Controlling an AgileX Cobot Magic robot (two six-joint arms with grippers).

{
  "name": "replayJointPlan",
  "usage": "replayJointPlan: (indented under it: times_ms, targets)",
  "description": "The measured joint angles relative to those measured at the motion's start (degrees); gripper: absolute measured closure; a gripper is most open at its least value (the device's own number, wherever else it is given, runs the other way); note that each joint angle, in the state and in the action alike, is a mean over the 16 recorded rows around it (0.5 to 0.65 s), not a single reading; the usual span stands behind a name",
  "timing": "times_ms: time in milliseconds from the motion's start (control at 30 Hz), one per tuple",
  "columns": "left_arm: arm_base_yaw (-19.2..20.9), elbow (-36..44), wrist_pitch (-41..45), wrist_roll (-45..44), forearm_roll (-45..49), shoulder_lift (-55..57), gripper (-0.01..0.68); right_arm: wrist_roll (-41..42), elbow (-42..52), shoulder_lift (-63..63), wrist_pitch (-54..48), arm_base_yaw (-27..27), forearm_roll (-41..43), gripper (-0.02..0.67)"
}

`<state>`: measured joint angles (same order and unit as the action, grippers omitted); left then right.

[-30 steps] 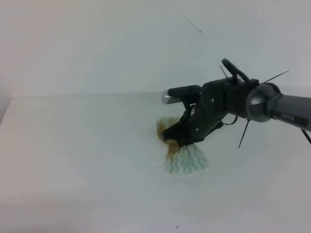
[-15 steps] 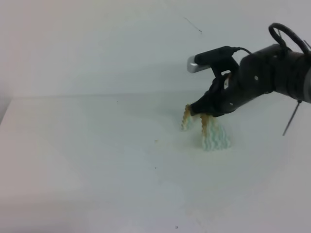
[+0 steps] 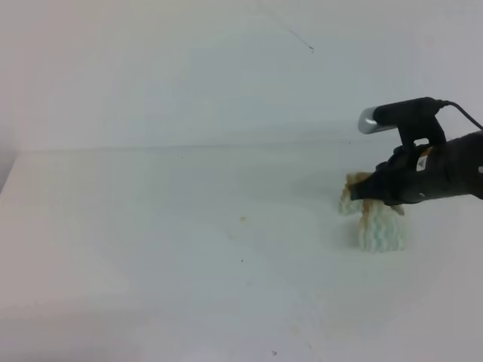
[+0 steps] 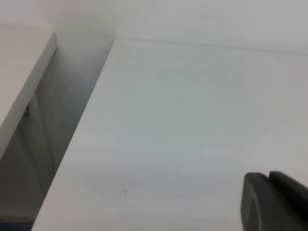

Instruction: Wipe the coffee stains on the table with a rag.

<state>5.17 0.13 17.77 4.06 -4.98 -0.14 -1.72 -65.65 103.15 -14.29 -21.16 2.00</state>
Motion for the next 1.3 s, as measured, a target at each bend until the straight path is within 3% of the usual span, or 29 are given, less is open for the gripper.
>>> replayJointPlan:
  times_ms: [400, 900, 1033, 1300]
  targets:
    - [0.0, 0.0, 0.0, 0.0, 0.0, 0.0, 0.675, 1.5, 1.0, 2.8, 2.8, 0.4, -2.0, 0.61]
    - [0.0, -0.1, 0.1, 0.0, 0.0, 0.1, 0.675, 4.5, 1.1, -1.0, -1.3, 0.4, -1.0, 0.321]
    - [0.0, -0.1, 0.1, 0.0, 0.0, 0.1, 0.675, 5.3, 1.1, -6.0, -4.1, 0.4, -0.5, 0.351]
    - [0.0, -0.1, 0.1, 0.0, 0.0, 0.1, 0.675, 7.4, 2.0, -22.2, -12.7, 0.4, -0.7, 0.535]
